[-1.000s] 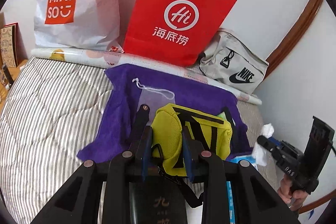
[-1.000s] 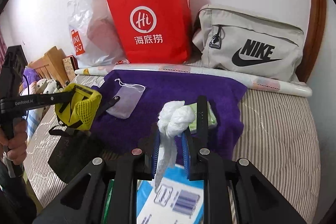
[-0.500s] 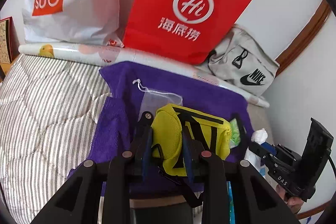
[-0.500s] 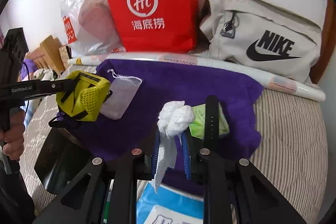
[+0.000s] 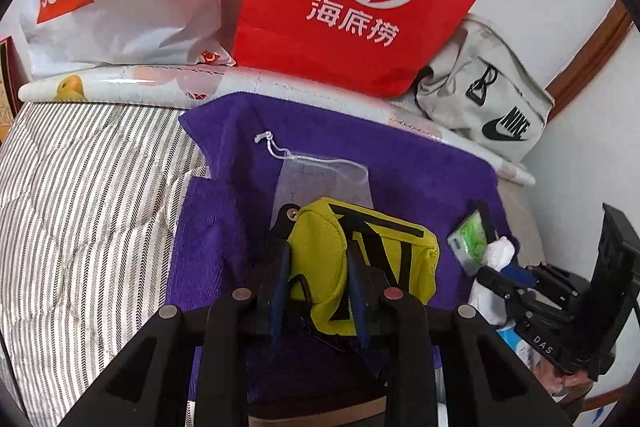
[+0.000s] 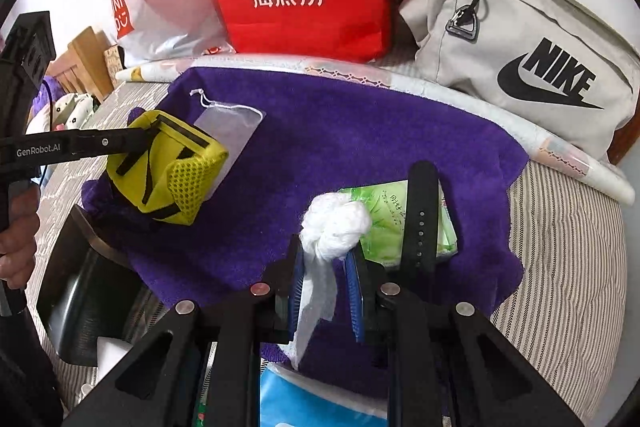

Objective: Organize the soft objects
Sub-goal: 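Open both tools to release the pouch and the tissue on the towel, then withdraw both tools from the towel back toward the remaining pile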

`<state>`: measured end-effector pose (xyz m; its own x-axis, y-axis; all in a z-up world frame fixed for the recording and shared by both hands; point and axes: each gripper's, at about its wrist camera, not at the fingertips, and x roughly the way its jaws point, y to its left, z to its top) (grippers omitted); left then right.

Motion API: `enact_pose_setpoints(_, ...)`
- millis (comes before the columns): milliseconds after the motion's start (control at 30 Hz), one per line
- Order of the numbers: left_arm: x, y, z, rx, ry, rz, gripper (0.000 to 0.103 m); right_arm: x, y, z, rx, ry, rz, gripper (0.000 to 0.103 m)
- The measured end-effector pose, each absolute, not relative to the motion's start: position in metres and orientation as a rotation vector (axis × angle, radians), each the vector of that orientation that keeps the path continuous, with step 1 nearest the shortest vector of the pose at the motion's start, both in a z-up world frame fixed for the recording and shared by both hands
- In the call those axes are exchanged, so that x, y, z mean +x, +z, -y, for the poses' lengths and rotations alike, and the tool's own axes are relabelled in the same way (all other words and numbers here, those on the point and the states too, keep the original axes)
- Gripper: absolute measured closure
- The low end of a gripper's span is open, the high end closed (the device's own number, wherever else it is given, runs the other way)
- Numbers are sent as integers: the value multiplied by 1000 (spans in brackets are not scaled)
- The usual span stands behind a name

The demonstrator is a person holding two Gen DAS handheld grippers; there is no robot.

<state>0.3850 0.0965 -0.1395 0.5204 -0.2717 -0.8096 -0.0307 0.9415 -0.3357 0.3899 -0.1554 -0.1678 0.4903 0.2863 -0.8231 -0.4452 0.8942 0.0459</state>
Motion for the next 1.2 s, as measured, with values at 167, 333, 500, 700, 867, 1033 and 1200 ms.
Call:
enact_pose_setpoints(167,388,-145,-92,-298,-142,-1042,76,392,-173,152,-192,445,-977,83)
enact_pose_setpoints(333,389,-150,-88,-277,-150,-1064,75,394,-173,152,-192,442,-984,82)
enact_pose_setpoints(500,390,-153,-85,-278,-180,-1089,75,395,-172,153,-183,438,-983,75)
enact_pose_setpoints(700,382,-150,-91,-328,-193,-1097,52,379,-159,156,-219,427,-908,42)
enact_pose_setpoints(867,366,-138,-94,-303,-164,-1085,52,365,-149,165,-208,424,-897,42)
enact_pose_setpoints(1033,342,-122,-94,-257,-136,-1067,52,343,-134,180,-142,429,-877,42)
enact_pose_setpoints(1200,310,-104,-92,-234,-124,-1041,52,311,-118,191,-85,445,-850,42)
